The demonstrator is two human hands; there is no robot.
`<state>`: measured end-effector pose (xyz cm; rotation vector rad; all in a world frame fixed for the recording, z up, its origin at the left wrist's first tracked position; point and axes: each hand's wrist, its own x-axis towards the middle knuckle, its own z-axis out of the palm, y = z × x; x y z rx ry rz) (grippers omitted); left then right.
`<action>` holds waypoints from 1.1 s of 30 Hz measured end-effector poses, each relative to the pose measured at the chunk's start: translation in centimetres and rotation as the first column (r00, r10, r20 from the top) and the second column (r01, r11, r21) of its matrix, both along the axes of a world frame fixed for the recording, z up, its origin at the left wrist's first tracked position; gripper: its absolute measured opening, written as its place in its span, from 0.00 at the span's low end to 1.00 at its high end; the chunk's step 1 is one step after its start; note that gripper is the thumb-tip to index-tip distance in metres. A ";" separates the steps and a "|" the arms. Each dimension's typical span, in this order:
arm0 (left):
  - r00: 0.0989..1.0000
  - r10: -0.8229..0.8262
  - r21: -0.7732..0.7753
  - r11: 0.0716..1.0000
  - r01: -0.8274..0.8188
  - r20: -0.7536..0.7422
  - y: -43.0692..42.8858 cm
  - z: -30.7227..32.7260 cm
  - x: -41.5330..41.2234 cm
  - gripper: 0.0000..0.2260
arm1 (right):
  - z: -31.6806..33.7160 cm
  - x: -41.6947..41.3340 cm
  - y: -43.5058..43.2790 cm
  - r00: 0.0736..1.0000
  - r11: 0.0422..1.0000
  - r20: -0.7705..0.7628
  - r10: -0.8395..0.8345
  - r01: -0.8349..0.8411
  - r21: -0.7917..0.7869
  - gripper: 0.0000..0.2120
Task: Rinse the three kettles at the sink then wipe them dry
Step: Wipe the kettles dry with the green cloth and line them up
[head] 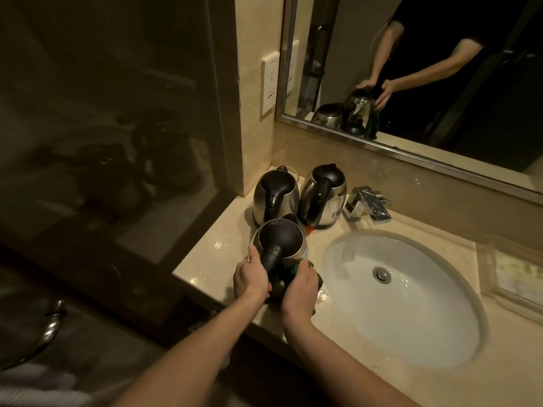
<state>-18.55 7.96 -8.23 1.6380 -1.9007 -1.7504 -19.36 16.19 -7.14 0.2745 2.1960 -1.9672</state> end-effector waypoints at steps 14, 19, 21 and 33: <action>0.999 -0.018 0.018 1.000 0.018 -0.031 -0.1 -0.2 0.1 0.36 | 0.3 -0.4 -1.0 1.000 0.997 -0.017 0.018 -0.019 -0.069 0.24; 1.000 -0.017 0.022 1.000 0.017 -0.026 -0.1 0.0 0.1 0.35 | -0.4 -1.1 -1.0 0.998 0.998 -0.020 0.055 -0.056 -0.020 0.22; 1.000 -0.010 0.024 1.000 0.011 -0.026 0.0 0.1 0.2 0.35 | -0.6 -1.7 -0.5 0.994 0.998 0.099 0.037 -0.031 -0.061 0.22; 0.999 -0.038 0.025 0.999 0.039 -0.028 0.1 0.5 0.4 0.34 | 0.5 -2.6 0.1 0.991 0.989 0.091 0.098 -0.087 -0.123 0.20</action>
